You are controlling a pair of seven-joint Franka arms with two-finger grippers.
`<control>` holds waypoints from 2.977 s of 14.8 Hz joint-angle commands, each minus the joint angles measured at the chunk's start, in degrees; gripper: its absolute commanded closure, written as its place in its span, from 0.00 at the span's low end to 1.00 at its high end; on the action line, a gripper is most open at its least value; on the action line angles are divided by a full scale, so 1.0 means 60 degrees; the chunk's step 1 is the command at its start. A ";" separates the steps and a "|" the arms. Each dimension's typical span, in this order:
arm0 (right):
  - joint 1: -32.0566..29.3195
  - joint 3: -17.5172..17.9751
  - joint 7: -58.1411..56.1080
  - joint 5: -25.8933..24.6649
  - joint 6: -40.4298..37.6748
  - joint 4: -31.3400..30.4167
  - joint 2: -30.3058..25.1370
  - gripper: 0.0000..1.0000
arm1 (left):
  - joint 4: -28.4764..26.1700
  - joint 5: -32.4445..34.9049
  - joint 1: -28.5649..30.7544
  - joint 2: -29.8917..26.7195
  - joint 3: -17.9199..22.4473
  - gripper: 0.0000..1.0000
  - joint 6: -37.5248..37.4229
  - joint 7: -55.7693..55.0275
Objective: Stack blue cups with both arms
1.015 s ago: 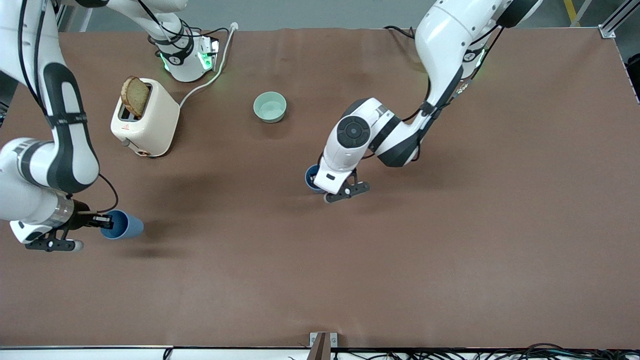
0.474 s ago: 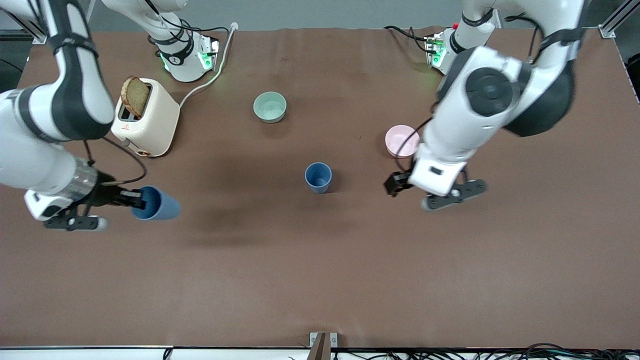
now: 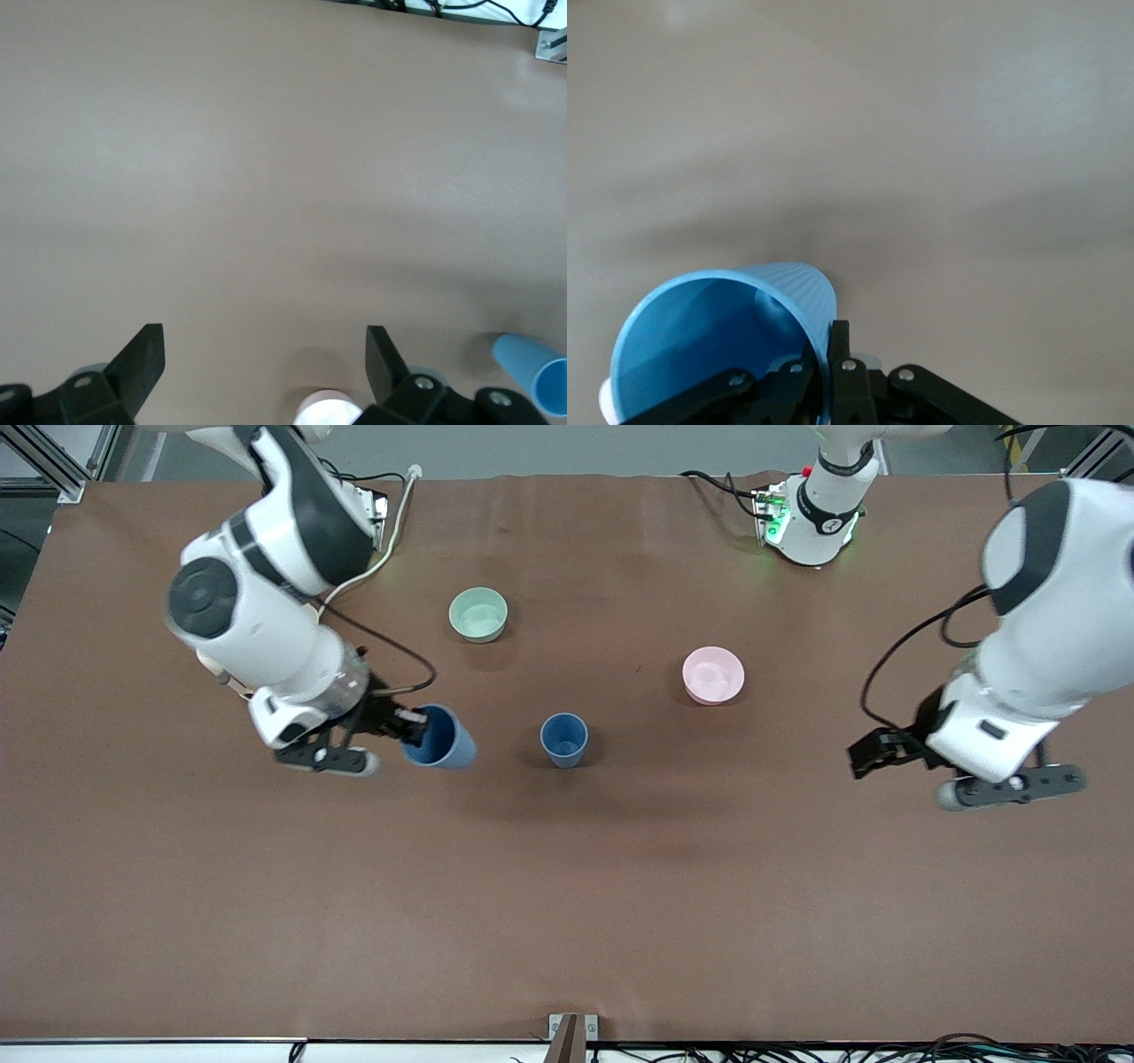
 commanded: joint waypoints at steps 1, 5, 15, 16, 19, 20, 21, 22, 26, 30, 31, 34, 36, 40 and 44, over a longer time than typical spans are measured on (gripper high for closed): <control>0.0166 0.0633 0.1092 -0.0650 0.0605 -0.0026 0.0656 1.00 | -0.0134 0.0133 0.0434 -0.0725 -0.0078 0.00 -0.0443 0.0830; 0.0928 0.0649 0.1432 -0.1032 0.1323 0.0003 0.1361 1.00 | -0.0177 0.0045 0.1094 -0.1311 -0.0093 0.00 -0.0576 0.2442; 0.1736 0.0619 0.1447 -0.2013 0.1778 -0.0070 0.2167 1.00 | -0.2386 -0.0057 0.0600 -0.3405 0.0490 0.00 -0.1192 0.3119; 0.1736 0.0619 0.1461 -0.2028 0.1778 -0.0084 0.2211 1.00 | -0.2621 -0.0159 0.0467 -0.3596 0.0696 0.00 -0.1192 0.3119; 0.1809 0.0576 0.1461 -0.2043 0.1967 -0.0099 0.2358 0.99 | -0.3062 -0.0292 0.0364 -0.3992 0.0757 0.00 -0.1206 0.3090; 0.1809 0.0561 0.1461 -0.2086 0.2012 -0.0099 0.2358 0.99 | -0.3136 -0.0292 0.0290 -0.4110 0.0786 0.00 -0.1221 0.2988; 0.1809 0.0546 0.1461 -0.2246 0.2012 -0.0099 0.2372 0.99 | -0.3151 -0.0292 0.0275 -0.4183 0.0786 0.00 -0.1235 0.2987; 0.1809 0.0546 0.1461 -0.2407 0.2012 -0.0172 0.2445 0.98 | -0.3151 -0.0292 0.0275 -0.4199 0.0801 0.00 -0.1294 0.2987; 0.1823 0.0546 0.1461 -0.2892 0.1997 -0.0246 0.2592 0.79 | -0.3151 -0.0292 0.0275 -0.4184 0.0904 0.00 -0.1426 0.2958; 0.1751 0.0546 0.1447 -0.2892 0.1910 -0.0144 0.2578 0.00 | -0.2947 -0.0277 0.0319 -0.4155 0.0904 0.00 -0.1646 0.2899; 0.1707 0.0561 0.1447 -0.2892 0.1895 -0.0129 0.2505 0.00 | -0.2787 -0.0248 0.0319 -0.4039 0.0904 0.00 -0.1646 0.2900; 0.1342 0.0532 0.1286 -0.2878 0.1808 -0.0114 0.1820 0.00 | -0.2756 -0.0219 0.0304 -0.3877 0.0860 0.00 -0.1543 0.2900; 0.0888 0.0474 0.1242 -0.2863 0.0919 -0.0114 0.1087 0.00 | -0.2756 -0.0189 0.0348 -0.3833 0.0860 0.00 -0.1543 0.2900; 0.0624 -0.0638 0.0659 -0.2761 -0.0564 -0.0099 -0.0481 0.00 | -0.2595 -0.0175 0.0334 -0.3716 0.0889 0.00 -0.1529 0.2885; -0.0402 -0.1252 -0.0896 -0.2149 -0.1297 -0.0085 -0.1463 0.00 | -0.2609 -0.0145 0.0363 -0.3570 0.0889 0.00 -0.1324 0.2885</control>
